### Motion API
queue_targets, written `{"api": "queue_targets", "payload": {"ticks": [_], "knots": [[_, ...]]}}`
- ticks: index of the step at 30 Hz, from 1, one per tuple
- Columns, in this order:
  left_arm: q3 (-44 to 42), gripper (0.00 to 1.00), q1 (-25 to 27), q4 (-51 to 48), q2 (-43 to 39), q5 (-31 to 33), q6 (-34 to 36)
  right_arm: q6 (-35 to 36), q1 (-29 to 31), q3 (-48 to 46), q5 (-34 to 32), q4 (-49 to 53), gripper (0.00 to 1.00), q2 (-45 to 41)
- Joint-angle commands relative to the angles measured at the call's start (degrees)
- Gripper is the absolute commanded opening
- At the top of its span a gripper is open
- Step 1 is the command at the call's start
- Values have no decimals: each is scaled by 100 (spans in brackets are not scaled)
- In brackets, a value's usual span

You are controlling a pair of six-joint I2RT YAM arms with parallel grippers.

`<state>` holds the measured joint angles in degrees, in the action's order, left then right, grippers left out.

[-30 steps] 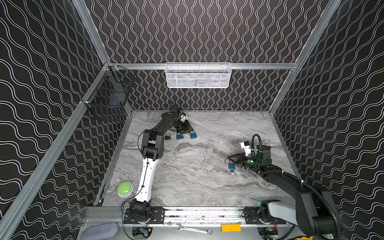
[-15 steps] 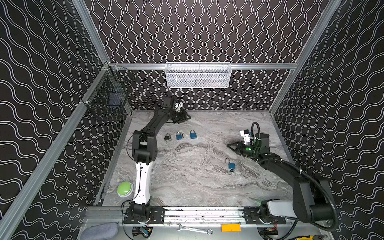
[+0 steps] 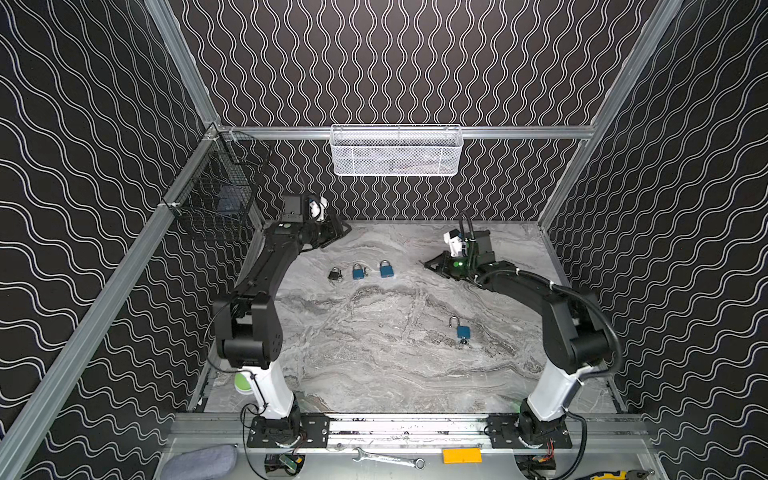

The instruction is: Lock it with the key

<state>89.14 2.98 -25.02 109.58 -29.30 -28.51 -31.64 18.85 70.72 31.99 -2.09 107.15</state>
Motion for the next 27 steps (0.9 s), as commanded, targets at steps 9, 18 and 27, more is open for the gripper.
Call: {"api": "queue_targets", "payload": {"ticks": [9, 18, 27], "knots": [[-1592, 74, -17, -76, -1585, 609, 9, 85, 380, 1290, -640, 71, 0, 1595], [-2540, 77, -35, -331, -2631, 941, -31, 32, 493, 1904, -755, 85, 0, 2264], [-2886, 87, -52, -795, -3245, 1420, -25, -109, 584, 2080, -1035, -7, 0, 2509]]}}
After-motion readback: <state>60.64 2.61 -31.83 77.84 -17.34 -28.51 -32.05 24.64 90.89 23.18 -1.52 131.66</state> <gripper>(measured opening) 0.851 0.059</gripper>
